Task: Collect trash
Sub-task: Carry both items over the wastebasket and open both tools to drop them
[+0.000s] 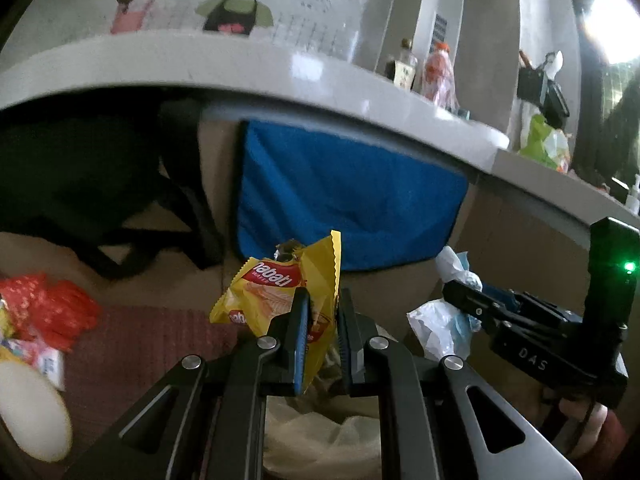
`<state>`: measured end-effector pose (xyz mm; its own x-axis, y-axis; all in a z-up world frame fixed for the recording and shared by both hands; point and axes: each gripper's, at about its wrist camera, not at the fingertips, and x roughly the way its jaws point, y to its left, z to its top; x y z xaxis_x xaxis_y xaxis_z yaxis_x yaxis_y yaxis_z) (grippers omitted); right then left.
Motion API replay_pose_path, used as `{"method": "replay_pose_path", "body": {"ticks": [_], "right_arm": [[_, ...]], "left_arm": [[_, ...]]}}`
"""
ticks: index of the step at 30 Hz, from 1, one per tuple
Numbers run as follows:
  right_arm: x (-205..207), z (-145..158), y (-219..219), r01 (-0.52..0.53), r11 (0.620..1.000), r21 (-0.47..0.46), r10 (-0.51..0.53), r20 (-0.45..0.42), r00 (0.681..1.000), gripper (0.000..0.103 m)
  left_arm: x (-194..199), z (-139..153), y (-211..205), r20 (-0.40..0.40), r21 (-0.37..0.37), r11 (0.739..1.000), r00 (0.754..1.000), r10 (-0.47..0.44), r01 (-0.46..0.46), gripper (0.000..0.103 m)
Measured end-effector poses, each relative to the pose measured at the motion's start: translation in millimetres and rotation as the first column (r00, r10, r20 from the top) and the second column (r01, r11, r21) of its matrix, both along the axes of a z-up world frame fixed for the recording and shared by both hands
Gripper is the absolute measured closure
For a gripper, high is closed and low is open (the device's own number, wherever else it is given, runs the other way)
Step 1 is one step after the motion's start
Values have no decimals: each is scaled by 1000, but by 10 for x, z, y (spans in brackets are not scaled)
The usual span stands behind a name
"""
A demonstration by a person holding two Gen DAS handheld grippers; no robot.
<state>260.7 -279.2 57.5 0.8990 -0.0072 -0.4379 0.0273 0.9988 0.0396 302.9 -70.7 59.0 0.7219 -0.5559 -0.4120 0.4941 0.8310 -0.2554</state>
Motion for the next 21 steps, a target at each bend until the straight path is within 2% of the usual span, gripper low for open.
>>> {"method": "replay_pose_path", "body": {"ticks": [13, 19, 21], "right_arm": [[147, -346, -198, -13, 997, 72, 16, -47, 999, 72], [219, -483, -261, -12, 996, 91, 18, -68, 998, 72], [250, -531, -278, -7, 995, 98, 15, -75, 997, 71]], "left_arm": [[209, -400, -210, -73, 63, 998, 997, 4, 0, 89], [346, -537, -275, -110, 55, 998, 994, -10, 16, 88], [413, -583, -282, -137, 27, 999, 990, -38, 42, 84]]}}
